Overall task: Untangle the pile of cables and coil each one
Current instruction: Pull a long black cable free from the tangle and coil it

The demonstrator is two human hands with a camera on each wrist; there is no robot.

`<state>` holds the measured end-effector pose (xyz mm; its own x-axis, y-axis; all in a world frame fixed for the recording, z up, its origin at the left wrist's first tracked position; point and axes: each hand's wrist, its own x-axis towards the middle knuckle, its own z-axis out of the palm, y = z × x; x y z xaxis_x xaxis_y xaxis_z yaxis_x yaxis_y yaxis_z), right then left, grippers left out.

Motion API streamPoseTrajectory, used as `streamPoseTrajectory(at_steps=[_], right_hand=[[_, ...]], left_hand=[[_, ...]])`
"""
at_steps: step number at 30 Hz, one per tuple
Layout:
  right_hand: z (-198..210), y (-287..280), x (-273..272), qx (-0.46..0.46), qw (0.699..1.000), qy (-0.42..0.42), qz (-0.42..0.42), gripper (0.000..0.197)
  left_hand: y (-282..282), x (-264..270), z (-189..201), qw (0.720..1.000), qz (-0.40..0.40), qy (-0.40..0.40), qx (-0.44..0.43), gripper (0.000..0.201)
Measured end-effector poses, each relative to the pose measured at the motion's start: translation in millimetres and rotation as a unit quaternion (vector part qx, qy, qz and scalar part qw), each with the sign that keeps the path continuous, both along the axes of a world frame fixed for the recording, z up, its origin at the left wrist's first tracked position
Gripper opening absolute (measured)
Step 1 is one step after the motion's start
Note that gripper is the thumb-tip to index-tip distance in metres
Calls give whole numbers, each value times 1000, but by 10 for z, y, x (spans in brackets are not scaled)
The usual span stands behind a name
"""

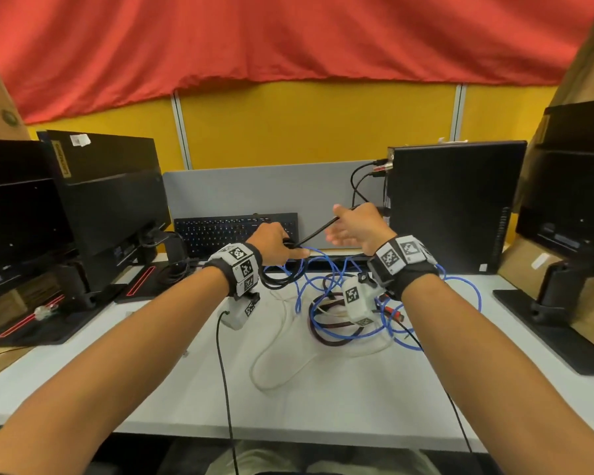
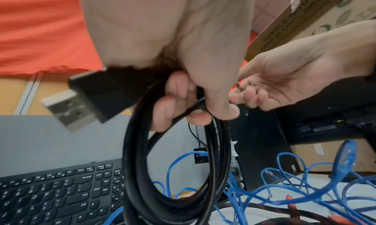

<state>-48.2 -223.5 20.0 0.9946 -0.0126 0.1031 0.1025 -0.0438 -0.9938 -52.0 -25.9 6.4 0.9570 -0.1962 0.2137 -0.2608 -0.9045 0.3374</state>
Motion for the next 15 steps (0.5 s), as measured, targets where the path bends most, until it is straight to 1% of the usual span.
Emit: streamPoseTrajectory(at_steps=[3, 4, 7, 10, 11, 12, 13, 15], right_hand=[[-63, 10, -17, -132, 991, 3, 5, 52], [-89, 17, -20, -151, 988, 1, 13, 55], [-146, 34, -27, -138, 990, -7, 39, 53], [-140, 28, -10, -131, 990, -25, 41, 52], [-124, 9, -6, -131, 991, -29, 28, 53], [-108, -14, -1, -123, 992, -32, 11, 53], [-80, -43, 10, -110, 993, -36, -7, 51], [-38, -112, 12, -69, 995, -46, -51, 45]], left_hand=[[-46, -33, -5, 999, -16, -10, 46, 48], [-59, -52, 7, 998, -15, -13, 65, 48], [-76, -91, 33, 995, -5, -15, 101, 48], [-69, -123, 50, 987, -3, -37, 155, 59], [-48, -125, 50, 989, -17, -38, 140, 60], [-12, -118, 40, 994, -39, -31, 97, 58], [25, -104, 32, 997, -64, -25, 34, 55], [95, -89, -9, 990, -95, -24, -102, 47]])
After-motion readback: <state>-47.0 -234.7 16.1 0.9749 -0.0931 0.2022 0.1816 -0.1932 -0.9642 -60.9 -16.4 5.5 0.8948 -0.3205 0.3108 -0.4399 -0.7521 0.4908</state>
